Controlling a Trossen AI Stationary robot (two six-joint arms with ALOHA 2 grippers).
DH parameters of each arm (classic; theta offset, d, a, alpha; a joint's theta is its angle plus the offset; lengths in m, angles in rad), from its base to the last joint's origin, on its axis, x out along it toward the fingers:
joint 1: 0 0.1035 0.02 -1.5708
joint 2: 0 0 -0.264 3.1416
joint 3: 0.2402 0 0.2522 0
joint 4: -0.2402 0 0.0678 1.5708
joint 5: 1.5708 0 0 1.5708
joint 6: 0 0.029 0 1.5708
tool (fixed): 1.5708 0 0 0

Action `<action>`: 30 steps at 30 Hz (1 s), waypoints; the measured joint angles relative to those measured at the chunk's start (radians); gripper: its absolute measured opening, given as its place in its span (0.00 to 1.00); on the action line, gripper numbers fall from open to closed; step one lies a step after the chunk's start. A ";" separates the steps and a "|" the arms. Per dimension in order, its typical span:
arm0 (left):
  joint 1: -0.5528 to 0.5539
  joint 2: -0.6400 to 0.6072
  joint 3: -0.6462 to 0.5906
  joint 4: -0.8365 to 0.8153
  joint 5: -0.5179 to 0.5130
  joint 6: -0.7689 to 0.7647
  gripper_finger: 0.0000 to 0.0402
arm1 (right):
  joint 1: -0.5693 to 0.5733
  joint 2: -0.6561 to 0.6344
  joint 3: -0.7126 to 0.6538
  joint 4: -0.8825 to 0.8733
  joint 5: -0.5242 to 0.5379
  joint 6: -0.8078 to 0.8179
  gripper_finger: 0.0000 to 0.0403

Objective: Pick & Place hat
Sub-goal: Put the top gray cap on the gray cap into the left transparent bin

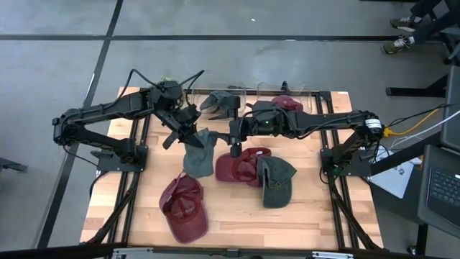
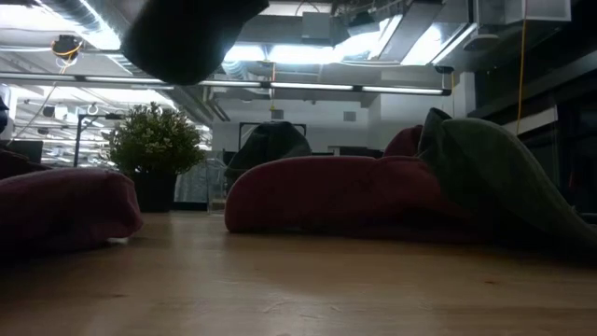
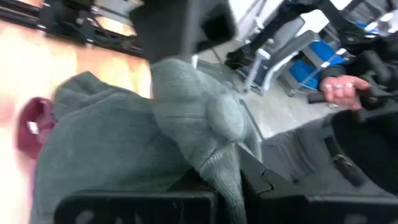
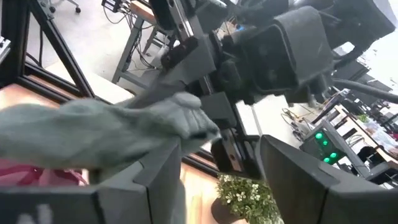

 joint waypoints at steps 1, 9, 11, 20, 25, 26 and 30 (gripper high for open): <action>0.000 0.000 0.000 -0.005 0.016 0.000 0.02 | -0.002 0.000 0.000 0.000 0.008 0.000 0.54; 0.001 0.002 0.000 -0.013 -0.055 0.000 0.02 | -0.003 0.000 0.000 0.001 0.019 0.000 0.54; 0.003 0.005 0.000 -0.015 -0.086 0.000 0.02 | -0.002 0.000 0.000 0.001 0.019 0.000 0.54; 0.059 0.005 0.000 -0.063 -0.167 0.000 0.02 | -0.003 -0.014 0.000 -0.052 0.198 0.000 0.54; 0.081 0.005 0.000 -0.075 -0.123 0.018 0.02 | -0.002 -0.033 0.000 -0.108 0.117 -0.028 0.54; 0.087 0.005 0.000 -0.073 -0.098 0.004 0.02 | 0.001 -0.033 0.000 -0.121 0.095 -0.051 0.54; 0.092 0.009 0.000 -0.072 -0.039 -0.041 0.02 | 0.014 -0.028 0.000 -0.148 0.059 -0.166 0.54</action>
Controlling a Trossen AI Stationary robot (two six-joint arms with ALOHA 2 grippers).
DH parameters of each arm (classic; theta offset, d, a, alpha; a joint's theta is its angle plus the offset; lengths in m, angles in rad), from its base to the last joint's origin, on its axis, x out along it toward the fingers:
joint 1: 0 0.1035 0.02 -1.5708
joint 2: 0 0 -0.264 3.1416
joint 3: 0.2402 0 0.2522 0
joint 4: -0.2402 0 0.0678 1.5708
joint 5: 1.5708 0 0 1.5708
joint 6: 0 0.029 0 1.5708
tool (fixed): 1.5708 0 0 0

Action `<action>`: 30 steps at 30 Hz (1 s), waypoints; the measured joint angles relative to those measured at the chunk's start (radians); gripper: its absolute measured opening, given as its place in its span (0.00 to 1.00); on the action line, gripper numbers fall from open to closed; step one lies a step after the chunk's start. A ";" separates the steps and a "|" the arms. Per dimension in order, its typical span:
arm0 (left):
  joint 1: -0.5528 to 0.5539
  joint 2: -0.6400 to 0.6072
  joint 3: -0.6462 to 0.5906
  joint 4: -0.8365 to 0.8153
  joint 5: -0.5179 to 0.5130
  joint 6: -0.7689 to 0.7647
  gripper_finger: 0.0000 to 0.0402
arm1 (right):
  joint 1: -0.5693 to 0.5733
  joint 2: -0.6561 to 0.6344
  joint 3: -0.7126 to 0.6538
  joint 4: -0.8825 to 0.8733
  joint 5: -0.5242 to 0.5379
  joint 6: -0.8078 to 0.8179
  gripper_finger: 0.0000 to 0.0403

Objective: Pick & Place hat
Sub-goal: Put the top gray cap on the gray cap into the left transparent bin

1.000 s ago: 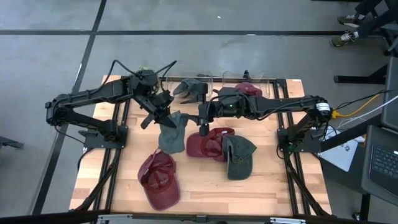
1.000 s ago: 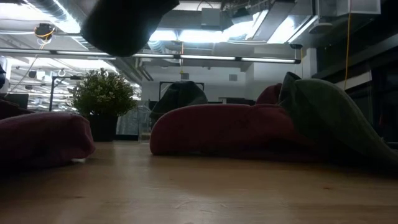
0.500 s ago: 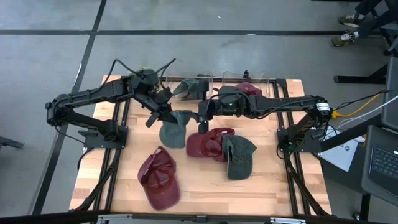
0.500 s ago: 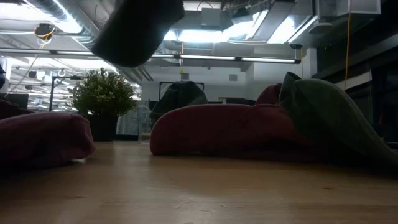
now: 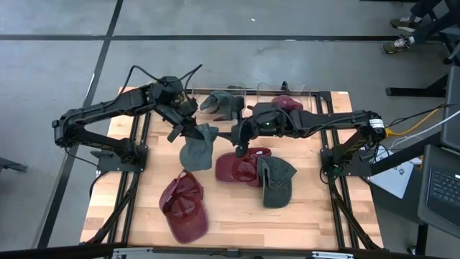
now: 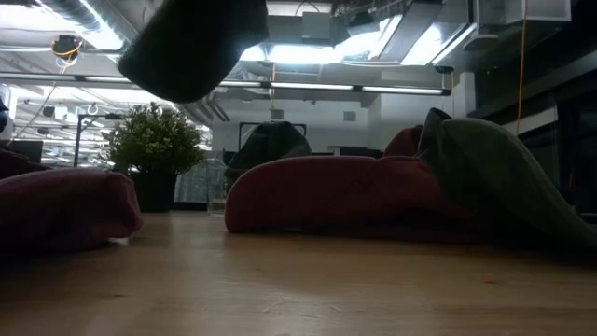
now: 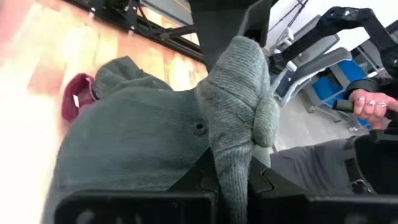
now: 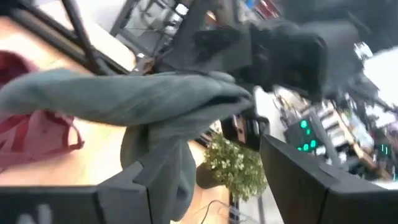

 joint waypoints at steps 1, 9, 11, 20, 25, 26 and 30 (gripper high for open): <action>0.000 0.001 0.000 -0.001 0.002 -0.005 0.02 | 0.003 0.002 0.000 0.001 -0.002 -0.012 0.54; 0.001 0.005 0.000 0.003 -0.022 0.000 0.02 | 0.010 0.005 0.000 0.041 -0.002 -0.012 0.54; 0.001 0.005 0.000 0.008 -0.058 0.021 0.02 | 0.019 0.005 0.000 0.043 -0.001 -0.012 0.54; 0.001 0.005 0.000 0.077 -0.057 0.043 0.02 | 0.031 0.005 0.000 0.034 0.062 -0.005 0.54; -0.008 0.005 0.000 0.083 0.004 0.041 0.02 | 0.031 0.005 0.000 0.034 0.060 -0.006 0.54; -0.008 0.005 0.000 0.083 0.012 0.039 0.02 | 0.031 0.005 0.000 0.034 0.060 -0.006 0.54; -0.009 0.005 0.000 0.082 0.019 0.030 0.02 | 0.031 0.005 0.000 0.034 0.061 -0.006 0.54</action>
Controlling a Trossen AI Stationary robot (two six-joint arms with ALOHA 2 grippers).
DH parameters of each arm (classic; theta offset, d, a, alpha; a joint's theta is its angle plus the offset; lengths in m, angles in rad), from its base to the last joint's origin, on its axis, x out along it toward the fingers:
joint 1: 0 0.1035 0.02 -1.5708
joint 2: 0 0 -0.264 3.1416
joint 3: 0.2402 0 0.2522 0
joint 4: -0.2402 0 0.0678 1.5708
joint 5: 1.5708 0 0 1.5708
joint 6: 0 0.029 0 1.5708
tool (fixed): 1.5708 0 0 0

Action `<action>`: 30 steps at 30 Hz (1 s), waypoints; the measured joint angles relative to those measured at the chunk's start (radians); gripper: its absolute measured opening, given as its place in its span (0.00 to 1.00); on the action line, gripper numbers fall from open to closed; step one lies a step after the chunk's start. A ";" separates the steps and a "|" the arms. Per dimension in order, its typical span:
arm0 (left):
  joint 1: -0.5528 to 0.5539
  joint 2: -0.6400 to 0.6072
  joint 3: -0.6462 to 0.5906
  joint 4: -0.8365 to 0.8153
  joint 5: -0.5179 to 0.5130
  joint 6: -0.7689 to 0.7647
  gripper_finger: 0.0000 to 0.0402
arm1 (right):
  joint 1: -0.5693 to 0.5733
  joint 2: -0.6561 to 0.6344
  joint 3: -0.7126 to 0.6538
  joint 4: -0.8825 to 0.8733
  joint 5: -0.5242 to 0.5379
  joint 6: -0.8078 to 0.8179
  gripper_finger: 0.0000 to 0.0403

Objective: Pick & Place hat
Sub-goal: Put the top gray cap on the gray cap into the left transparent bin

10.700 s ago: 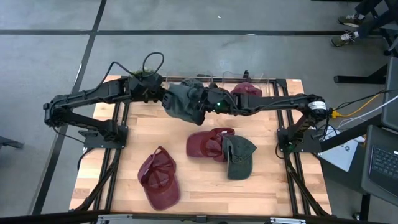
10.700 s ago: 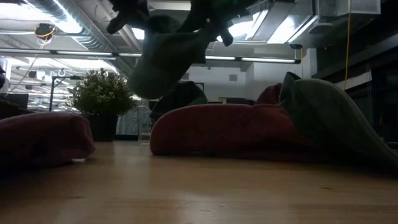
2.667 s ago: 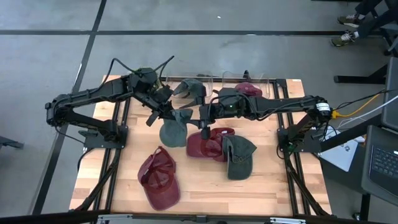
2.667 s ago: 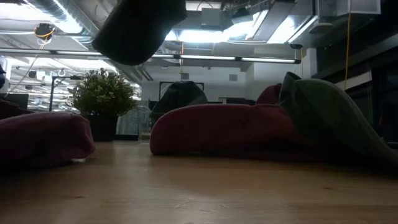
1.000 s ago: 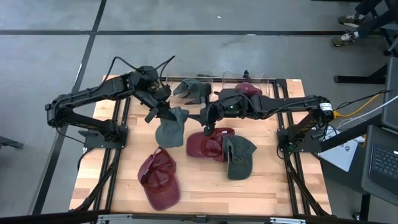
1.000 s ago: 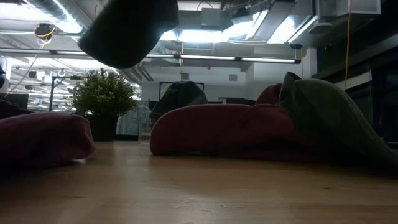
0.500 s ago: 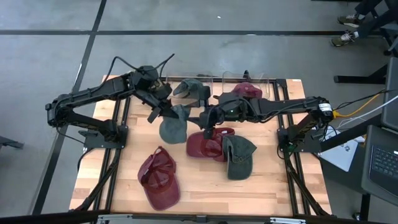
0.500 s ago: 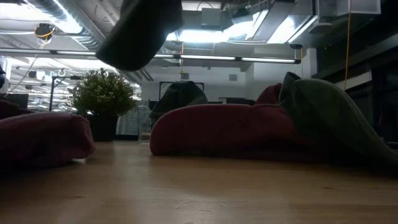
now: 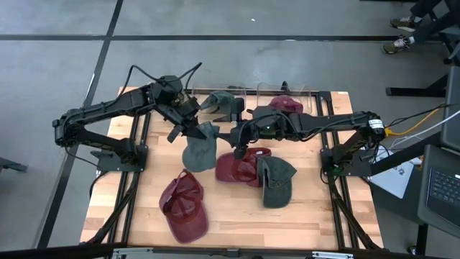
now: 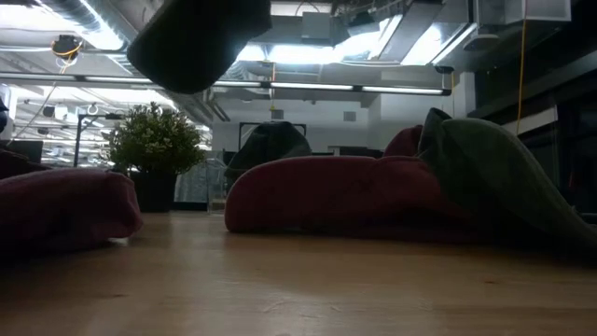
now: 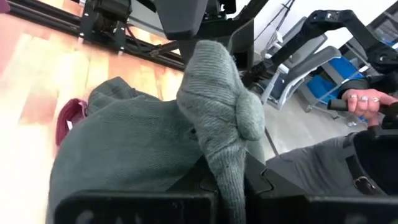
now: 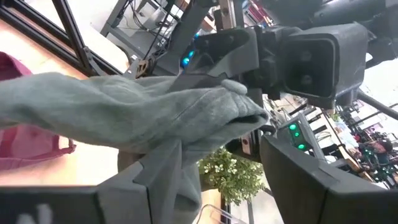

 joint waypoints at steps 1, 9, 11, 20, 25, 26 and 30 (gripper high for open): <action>0.000 0.000 0.000 -0.001 0.005 -0.004 0.02 | 0.000 0.000 0.000 0.000 0.000 0.000 0.54; 0.000 0.000 0.000 -0.001 0.021 -0.017 0.02 | -0.001 0.000 0.000 0.011 0.001 0.000 0.54; -0.001 0.000 0.000 0.000 -0.010 -0.017 0.02 | -0.001 0.000 0.000 0.028 0.002 0.000 0.54; -0.005 0.000 0.000 0.001 -0.093 -0.041 0.02 | -0.001 0.000 0.000 0.107 0.002 0.000 0.54; -0.014 0.000 0.000 0.004 -0.088 -0.068 0.02 | -0.001 0.008 0.000 0.120 -0.008 0.000 0.54; -0.018 0.000 0.000 0.010 -0.081 -0.072 0.02 | -0.001 0.010 0.000 0.119 -0.013 -0.001 0.54; -0.042 0.005 0.000 0.032 -0.076 -0.117 0.02 | -0.001 0.041 0.000 0.132 -0.076 -0.012 0.54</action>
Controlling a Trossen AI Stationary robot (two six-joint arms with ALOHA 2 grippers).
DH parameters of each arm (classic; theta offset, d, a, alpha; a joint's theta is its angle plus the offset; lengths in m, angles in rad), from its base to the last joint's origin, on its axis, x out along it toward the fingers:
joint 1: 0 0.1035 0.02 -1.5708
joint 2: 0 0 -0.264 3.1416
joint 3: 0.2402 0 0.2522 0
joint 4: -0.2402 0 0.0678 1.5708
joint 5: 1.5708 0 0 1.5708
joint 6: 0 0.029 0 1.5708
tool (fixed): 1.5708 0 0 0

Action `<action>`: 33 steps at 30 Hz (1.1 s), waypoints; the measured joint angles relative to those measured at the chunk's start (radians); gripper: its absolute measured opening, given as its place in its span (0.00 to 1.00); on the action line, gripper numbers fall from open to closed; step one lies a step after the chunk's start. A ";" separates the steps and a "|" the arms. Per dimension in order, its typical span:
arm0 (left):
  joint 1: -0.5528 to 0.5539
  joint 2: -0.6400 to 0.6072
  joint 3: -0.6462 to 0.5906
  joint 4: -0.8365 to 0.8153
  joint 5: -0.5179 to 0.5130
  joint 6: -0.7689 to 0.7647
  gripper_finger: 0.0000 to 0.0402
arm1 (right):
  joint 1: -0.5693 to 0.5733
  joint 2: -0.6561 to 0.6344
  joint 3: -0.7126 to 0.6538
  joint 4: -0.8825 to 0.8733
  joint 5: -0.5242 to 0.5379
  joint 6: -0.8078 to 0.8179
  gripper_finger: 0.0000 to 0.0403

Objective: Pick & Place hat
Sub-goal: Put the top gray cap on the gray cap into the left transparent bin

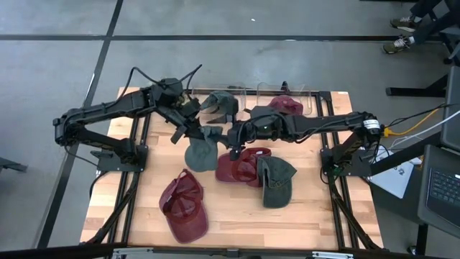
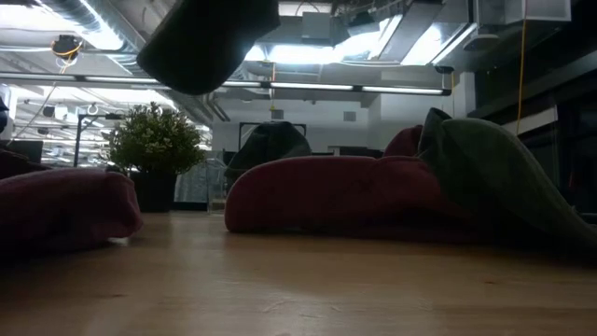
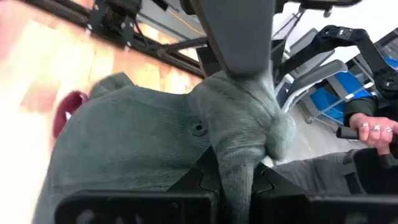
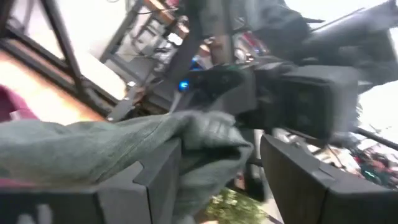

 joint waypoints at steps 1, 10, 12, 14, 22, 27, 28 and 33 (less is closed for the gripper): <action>-0.006 0.001 0.000 -0.006 0.000 -0.004 0.02 | 0.000 0.008 0.000 0.006 -0.008 -0.007 0.54; -0.030 0.001 0.000 -0.034 0.001 -0.054 0.02 | 0.012 0.016 0.000 0.007 -0.015 -0.188 0.54; -0.033 0.001 0.000 -0.032 0.001 -0.057 0.02 | 0.011 0.016 0.000 0.002 -0.032 -0.195 0.54; -0.042 0.001 0.000 -0.033 0.001 -0.058 0.02 | 0.011 0.016 0.000 -0.011 -0.062 -0.201 0.53; -0.080 0.002 0.000 -0.030 0.001 -0.082 0.02 | 0.012 0.025 0.000 -0.013 -0.085 -0.191 0.34; -0.094 0.002 0.000 -0.028 0.000 -0.054 0.03 | 0.012 0.025 0.000 -0.011 -0.086 -0.140 0.14; -0.095 0.002 0.000 -0.027 -0.001 -0.047 0.03 | 0.012 0.025 0.000 -0.011 -0.087 -0.128 0.10; -0.095 0.001 0.000 -0.028 -0.007 0.004 0.07 | 0.013 0.025 0.000 -0.010 -0.047 -0.041 0.04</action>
